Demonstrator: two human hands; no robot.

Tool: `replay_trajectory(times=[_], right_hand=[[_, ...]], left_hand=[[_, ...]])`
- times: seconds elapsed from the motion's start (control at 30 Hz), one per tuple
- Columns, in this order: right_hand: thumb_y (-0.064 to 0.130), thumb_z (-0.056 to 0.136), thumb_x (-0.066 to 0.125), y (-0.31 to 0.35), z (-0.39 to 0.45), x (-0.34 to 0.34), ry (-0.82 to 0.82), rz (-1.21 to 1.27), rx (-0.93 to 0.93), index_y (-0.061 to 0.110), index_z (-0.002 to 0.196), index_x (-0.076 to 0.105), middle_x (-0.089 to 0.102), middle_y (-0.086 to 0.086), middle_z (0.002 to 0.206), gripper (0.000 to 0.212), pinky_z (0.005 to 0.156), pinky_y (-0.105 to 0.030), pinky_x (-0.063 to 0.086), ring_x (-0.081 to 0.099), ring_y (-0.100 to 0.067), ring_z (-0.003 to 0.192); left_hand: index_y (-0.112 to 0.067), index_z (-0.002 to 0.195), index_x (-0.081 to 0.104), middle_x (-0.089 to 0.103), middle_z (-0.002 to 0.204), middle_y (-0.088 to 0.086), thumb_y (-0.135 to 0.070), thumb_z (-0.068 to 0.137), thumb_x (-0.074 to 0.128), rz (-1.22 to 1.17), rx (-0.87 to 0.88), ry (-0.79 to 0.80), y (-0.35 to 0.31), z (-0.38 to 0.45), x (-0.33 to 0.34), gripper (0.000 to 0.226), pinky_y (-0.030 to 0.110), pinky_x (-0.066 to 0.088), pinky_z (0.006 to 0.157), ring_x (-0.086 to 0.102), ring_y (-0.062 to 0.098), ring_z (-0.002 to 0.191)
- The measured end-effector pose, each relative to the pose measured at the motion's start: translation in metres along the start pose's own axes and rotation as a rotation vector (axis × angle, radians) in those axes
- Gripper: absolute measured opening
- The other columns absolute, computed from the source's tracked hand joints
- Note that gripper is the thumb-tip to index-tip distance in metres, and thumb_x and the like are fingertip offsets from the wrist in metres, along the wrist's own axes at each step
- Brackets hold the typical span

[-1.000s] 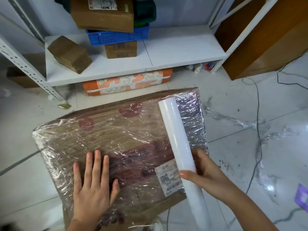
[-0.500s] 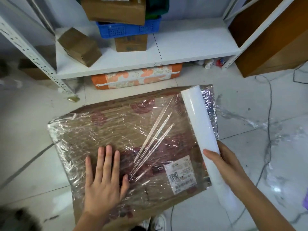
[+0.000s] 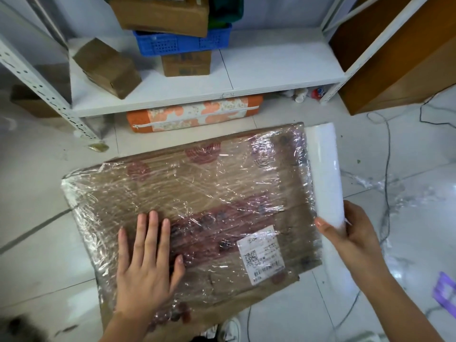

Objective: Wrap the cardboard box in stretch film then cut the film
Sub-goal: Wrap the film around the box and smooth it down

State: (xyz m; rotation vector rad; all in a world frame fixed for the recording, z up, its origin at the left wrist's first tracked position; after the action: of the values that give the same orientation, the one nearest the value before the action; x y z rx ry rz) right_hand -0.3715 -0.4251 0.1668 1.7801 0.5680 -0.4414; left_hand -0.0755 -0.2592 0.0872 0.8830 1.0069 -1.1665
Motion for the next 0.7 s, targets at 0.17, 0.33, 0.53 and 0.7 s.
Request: replay_trajectory(times=[0.17, 0.33, 0.53, 0.7], right_hand=[[0.018, 0.072, 0.079, 0.000, 0.010, 0.000, -0.050, 0.026, 0.053, 0.012, 0.109, 0.060, 0.067, -0.004, 0.100, 0.042, 0.069, -0.023, 0.045, 0.064, -0.018, 0.088], [0.022, 0.075, 0.076, -0.001, 0.023, -0.002, 0.017, -0.035, 0.072, 0.017, 0.104, 0.054, 0.062, 0.006, 0.092, 0.037, 0.060, -0.020, 0.040, 0.058, -0.004, 0.081], [0.019, 0.077, 0.075, -0.012, 0.031, 0.007, 0.033, -0.026, 0.095, 0.019, 0.110, 0.043, 0.055, 0.007, 0.092, 0.046, 0.061, -0.020, 0.040, 0.055, -0.006, 0.081], [0.022, 0.077, 0.075, -0.018, 0.033, 0.008, 0.073, -0.024, 0.130, 0.020, 0.112, 0.045, 0.057, 0.005, 0.095, 0.046, 0.067, -0.025, 0.044, 0.057, -0.011, 0.085]], left_hand=[[0.002, 0.145, 0.025, 0.012, 0.156, 0.019, -0.043, 0.087, 0.035, 0.001, -0.003, 0.004, 0.000, -0.002, 0.000, 0.074, 0.055, 0.009, 0.116, 0.013, 0.034, 0.145], [0.002, 0.146, 0.023, 0.015, 0.155, 0.022, -0.042, 0.087, 0.037, -0.018, -0.008, -0.002, 0.001, 0.001, 0.000, 0.075, 0.057, 0.012, 0.115, 0.015, 0.035, 0.144], [0.003, 0.145, 0.026, 0.019, 0.153, 0.024, -0.042, 0.087, 0.038, -0.010, -0.007, 0.007, 0.000, -0.003, 0.000, 0.074, 0.057, 0.013, 0.115, 0.017, 0.036, 0.143], [0.001, 0.144, 0.026, 0.014, 0.156, 0.019, -0.045, 0.089, 0.035, -0.033, -0.014, 0.013, -0.001, -0.005, -0.002, 0.072, 0.057, 0.013, 0.115, 0.015, 0.033, 0.144]])
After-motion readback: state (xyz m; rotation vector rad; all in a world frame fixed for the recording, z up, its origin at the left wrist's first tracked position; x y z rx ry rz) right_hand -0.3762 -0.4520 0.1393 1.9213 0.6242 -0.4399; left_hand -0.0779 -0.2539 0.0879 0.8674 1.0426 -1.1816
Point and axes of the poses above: each hand's wrist, its own z-axis towards the middle knuckle, its own x-axis out of the palm, y = z × x, the point moved 2 cm from there along z, towards the middle knuckle
